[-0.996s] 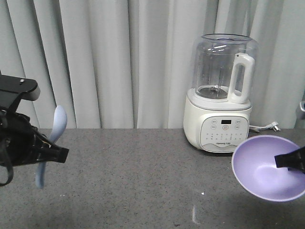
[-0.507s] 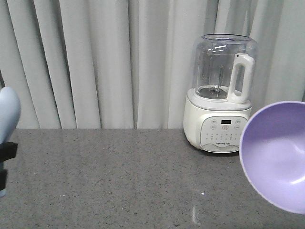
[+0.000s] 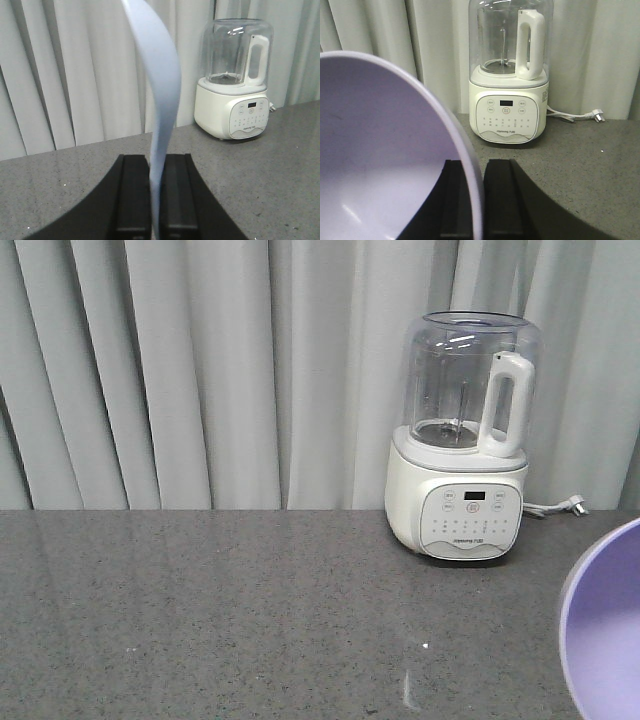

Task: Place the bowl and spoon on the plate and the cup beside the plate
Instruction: 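Lift the lavender bowl with the right gripper, holding the spoon up, then drive the base to the counter with the blue plate and paper cup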

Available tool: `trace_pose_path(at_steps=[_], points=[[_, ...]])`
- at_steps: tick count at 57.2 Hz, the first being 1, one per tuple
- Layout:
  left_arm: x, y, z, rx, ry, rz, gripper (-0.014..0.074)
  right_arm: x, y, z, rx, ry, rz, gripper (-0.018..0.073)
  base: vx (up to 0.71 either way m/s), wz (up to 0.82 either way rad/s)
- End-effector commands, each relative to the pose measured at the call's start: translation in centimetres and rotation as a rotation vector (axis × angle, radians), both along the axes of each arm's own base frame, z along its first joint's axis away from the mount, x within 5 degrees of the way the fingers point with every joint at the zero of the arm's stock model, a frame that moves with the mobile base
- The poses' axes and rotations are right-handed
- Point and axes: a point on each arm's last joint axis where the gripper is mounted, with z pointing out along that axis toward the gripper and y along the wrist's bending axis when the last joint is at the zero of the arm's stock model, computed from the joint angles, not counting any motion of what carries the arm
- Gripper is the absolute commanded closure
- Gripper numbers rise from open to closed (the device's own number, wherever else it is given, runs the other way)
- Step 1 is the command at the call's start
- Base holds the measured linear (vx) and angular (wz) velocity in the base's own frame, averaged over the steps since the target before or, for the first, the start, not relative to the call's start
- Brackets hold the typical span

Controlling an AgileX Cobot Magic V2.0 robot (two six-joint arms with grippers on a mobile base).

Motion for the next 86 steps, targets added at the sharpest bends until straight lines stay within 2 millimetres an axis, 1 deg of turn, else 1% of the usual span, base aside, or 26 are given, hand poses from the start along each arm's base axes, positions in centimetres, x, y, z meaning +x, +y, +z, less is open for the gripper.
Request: trace_pose_path(at_steps=[1, 86], points=[[-0.67, 0.21, 1.34, -0.052, -0.088, -0.005, 0.0596, -0.07, -0.12, 1.63, 0.012, -0.106, -0.013, 0.0568, 0.0, 0.0], [-0.78, 0.25, 1.31, -0.052, -0.086, -0.005, 0.0596, -0.07, -0.12, 1.64, 0.006, -0.109, -0.013, 0.0568, 0.0, 0.0]])
